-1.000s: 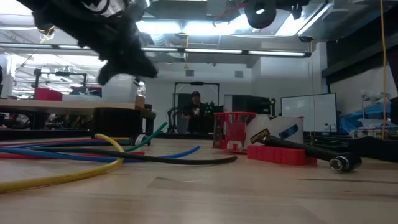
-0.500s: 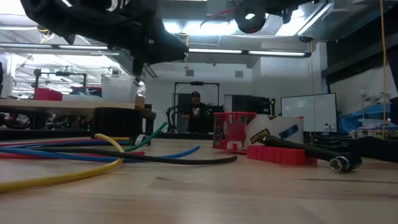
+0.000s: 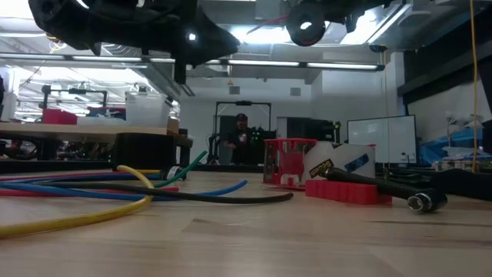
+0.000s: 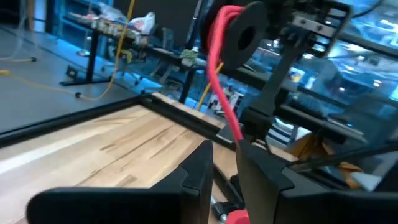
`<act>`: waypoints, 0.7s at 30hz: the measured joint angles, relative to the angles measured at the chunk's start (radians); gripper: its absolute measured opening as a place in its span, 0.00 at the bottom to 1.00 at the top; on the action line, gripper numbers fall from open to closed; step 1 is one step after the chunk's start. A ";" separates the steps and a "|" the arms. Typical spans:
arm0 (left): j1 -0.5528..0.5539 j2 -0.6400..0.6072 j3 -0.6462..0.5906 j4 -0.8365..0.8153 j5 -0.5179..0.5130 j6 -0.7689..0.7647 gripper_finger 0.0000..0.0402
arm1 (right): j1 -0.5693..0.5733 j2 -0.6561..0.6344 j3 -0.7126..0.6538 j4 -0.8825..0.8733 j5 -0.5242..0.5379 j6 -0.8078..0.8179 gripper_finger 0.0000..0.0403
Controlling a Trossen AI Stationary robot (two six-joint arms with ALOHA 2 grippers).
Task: Coil cords
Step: Coil the red wire onto the spool
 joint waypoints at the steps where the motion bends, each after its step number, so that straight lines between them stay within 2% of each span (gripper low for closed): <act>1: 0.000 0.000 0.000 0.005 0.008 0.004 0.16 | 0.000 0.000 0.000 0.000 0.000 0.000 0.01; 14: 0.001 0.000 0.000 0.055 0.014 -0.004 0.16 | 0.000 0.000 0.000 0.004 0.000 0.000 0.01; 21: 0.013 0.000 0.000 0.085 0.014 -0.079 0.16 | 0.000 0.000 0.000 0.004 0.000 0.000 0.01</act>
